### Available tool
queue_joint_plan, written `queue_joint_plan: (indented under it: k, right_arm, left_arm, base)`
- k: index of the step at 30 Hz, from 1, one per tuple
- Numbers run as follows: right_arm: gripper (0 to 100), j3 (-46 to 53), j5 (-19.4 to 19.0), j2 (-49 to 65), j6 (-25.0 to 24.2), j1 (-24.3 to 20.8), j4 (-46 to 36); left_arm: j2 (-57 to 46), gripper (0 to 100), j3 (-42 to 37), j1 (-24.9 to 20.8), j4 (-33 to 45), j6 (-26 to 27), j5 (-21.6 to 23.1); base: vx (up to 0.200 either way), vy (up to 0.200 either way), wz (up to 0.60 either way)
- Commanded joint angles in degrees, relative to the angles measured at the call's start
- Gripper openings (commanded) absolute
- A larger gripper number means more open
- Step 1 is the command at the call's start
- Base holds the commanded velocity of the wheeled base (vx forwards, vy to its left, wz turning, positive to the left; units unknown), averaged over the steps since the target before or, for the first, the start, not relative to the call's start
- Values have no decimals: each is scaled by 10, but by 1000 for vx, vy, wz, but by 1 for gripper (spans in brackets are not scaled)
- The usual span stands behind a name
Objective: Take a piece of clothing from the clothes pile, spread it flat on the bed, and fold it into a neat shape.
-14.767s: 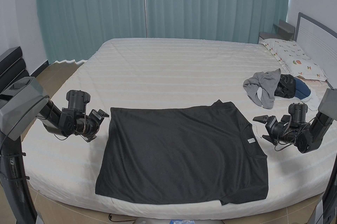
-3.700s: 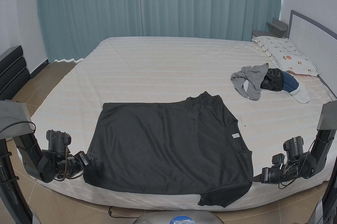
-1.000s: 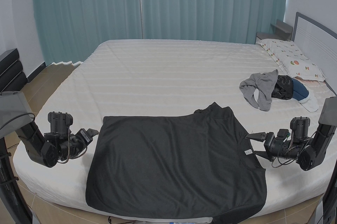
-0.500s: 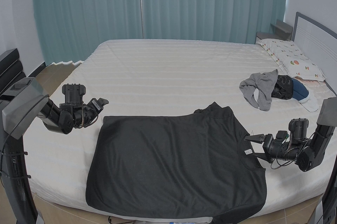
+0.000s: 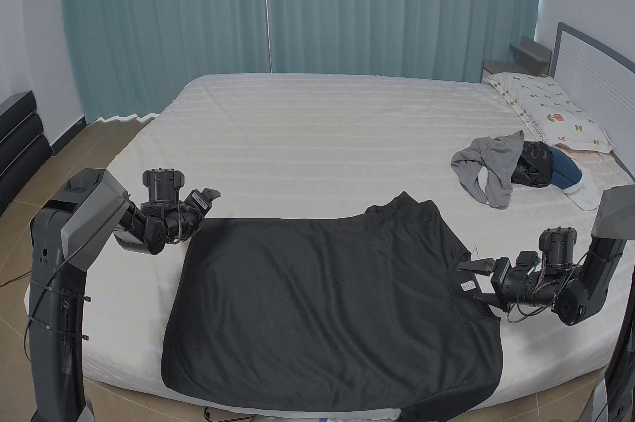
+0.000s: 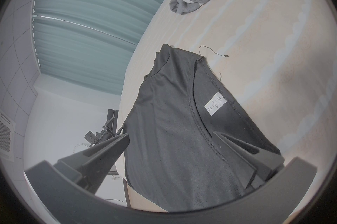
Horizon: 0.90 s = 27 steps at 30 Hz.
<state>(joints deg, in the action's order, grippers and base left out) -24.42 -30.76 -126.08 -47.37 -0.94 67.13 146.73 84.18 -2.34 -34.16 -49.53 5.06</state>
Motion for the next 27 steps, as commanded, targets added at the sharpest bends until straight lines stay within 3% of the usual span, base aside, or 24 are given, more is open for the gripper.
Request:
queue_joint_plan:
  k: [1,12,15,16,20,23,27]
  right_arm:
    - [100,-3,-1,-8,0,0,0]
    - [100,-15,4,-8,1,-1,6]
    - [100,-54,48,-11,-2,-2,13]
    - [100,-54,48,-11,-2,-2,13]
    - [100,-113,94,-27,1,-18,4]
    - [100,-155,107,-37,4,-22,-13]
    - [100,-338,139,-74,8,-35,-161]
  left_arm:
    - [15,100,4,1,0,0,-1]
    - [30,100,19,1,0,1,-12]
    - [39,100,29,1,3,2,-13]
    - [39,0,29,1,3,2,-13]
    - [44,0,31,1,1,10,-19]
    - [47,0,34,0,-2,10,-29]
    - [46,0,42,1,-21,7,-73]
  base:
    - [0,0,0]
    - [0,0,0]
    - [0,0,0]
    - [0,0,0]
    - [0,0,0]
    - [0,0,0]
    - [0,0,0]
